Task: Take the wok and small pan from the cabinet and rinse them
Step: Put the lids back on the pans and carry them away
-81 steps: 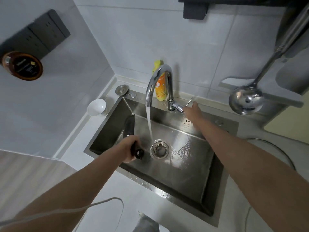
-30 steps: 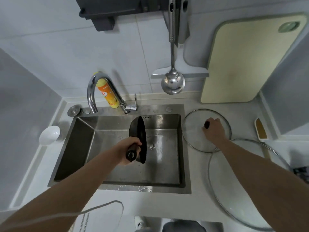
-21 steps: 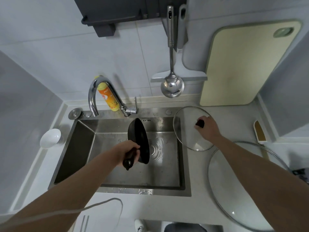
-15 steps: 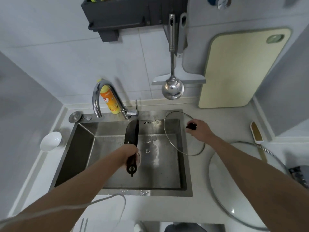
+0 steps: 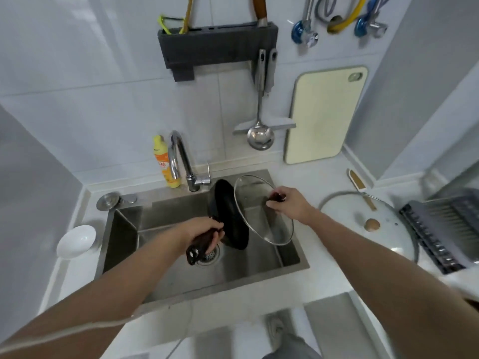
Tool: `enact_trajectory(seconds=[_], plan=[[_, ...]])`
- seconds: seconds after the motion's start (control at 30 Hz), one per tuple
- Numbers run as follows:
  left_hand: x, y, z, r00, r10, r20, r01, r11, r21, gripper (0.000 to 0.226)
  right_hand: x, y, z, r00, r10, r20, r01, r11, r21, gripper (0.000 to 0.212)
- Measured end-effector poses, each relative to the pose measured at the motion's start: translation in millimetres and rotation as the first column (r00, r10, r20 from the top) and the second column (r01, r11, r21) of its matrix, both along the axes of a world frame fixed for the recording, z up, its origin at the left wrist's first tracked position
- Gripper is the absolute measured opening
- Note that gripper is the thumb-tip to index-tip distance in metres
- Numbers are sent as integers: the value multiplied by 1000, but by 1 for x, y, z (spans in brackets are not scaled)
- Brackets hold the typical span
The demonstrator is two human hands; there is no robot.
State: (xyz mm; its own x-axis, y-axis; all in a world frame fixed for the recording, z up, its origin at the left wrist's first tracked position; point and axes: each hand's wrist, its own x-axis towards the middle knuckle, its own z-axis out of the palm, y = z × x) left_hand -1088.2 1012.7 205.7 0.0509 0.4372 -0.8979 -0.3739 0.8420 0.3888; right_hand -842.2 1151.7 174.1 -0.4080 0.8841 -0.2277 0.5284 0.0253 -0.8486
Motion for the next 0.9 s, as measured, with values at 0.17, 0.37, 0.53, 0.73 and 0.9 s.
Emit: enact_trajectory(seconds=[0.17, 0.37, 0.53, 0.73, 0.9], plan=[[27, -30, 33, 931, -251, 263, 228, 967, 117, 17, 35, -56, 54, 987, -127, 95, 117, 988, 102, 19], [138, -58, 54, 719, -577, 389, 485, 816, 314, 14, 145, -134, 110, 896, -407, 175, 369, 904, 214, 25], [257, -95, 78, 518, -770, 373, 649, 638, 414, 13, 269, -226, 150, 720, -642, 263, 555, 760, 337, 30], [417, -181, 109, 293, -907, 303, 794, 407, 451, 15, 420, -387, 186, 520, -803, 291, 711, 595, 373, 30], [553, -291, 106, 40, -938, 344, 847, 214, 486, 17, 536, -547, 192, 321, -910, 263, 840, 402, 365, 27]])
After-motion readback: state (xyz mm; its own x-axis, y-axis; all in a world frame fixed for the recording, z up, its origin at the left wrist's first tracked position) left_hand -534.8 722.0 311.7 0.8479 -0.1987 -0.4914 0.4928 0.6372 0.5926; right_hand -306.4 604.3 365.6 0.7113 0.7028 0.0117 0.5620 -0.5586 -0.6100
